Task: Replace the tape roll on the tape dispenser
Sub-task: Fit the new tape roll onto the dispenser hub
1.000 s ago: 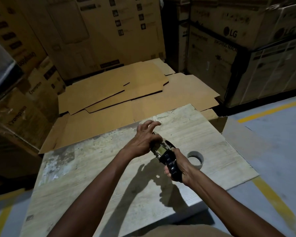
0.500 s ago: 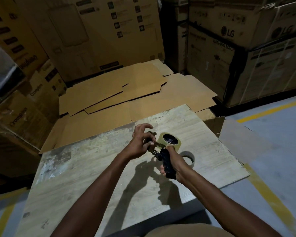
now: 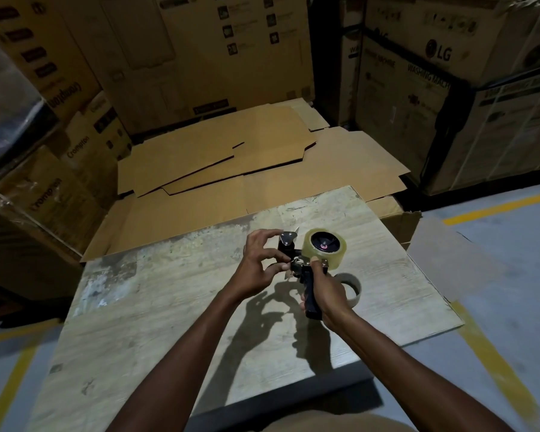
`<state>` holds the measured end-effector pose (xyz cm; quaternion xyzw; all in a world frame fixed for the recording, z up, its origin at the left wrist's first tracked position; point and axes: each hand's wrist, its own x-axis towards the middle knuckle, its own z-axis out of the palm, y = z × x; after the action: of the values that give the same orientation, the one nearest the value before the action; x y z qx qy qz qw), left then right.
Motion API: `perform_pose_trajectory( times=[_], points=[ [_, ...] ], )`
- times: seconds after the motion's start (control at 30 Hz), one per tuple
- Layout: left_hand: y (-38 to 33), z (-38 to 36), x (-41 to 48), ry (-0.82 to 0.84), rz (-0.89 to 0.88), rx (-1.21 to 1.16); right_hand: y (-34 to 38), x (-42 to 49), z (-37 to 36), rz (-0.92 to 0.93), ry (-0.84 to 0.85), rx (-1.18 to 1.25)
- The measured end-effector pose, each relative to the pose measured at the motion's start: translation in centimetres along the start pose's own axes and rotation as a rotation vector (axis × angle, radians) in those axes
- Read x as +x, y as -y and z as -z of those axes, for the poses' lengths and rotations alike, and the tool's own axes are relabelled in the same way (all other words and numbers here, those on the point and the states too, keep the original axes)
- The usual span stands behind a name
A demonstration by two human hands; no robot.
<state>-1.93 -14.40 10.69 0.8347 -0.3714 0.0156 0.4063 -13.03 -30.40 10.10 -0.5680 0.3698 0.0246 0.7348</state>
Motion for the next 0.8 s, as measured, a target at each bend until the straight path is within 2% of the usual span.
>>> perform_pose_trajectory(
  times=[0.13,0.2,0.37,0.47,0.6,0.8],
  points=[
    [2.2,1.0,-0.4,-0.034,0.000,0.200,-1.0,0.5,-0.1,0.020,-0.023,-0.060],
    [3.6,1.4,-0.9,0.009,-0.010,0.335,-1.5,0.6,-0.3,0.028,-0.012,-0.074],
    [7.7,1.7,-3.5,0.288,0.034,0.633,-4.0,1.2,-2.7,-0.024,-0.001,-0.173],
    [10.0,2.0,-5.2,0.396,0.102,0.743,-5.9,1.7,-5.3,-0.044,-0.021,-0.208],
    [13.0,2.9,-6.9,0.453,0.153,0.657,-8.8,2.5,-8.8,-0.040,-0.068,-0.225],
    [16.9,3.4,-7.7,0.416,0.279,0.267,-13.5,5.6,-12.0,-0.047,-0.132,-0.277]
  ],
)
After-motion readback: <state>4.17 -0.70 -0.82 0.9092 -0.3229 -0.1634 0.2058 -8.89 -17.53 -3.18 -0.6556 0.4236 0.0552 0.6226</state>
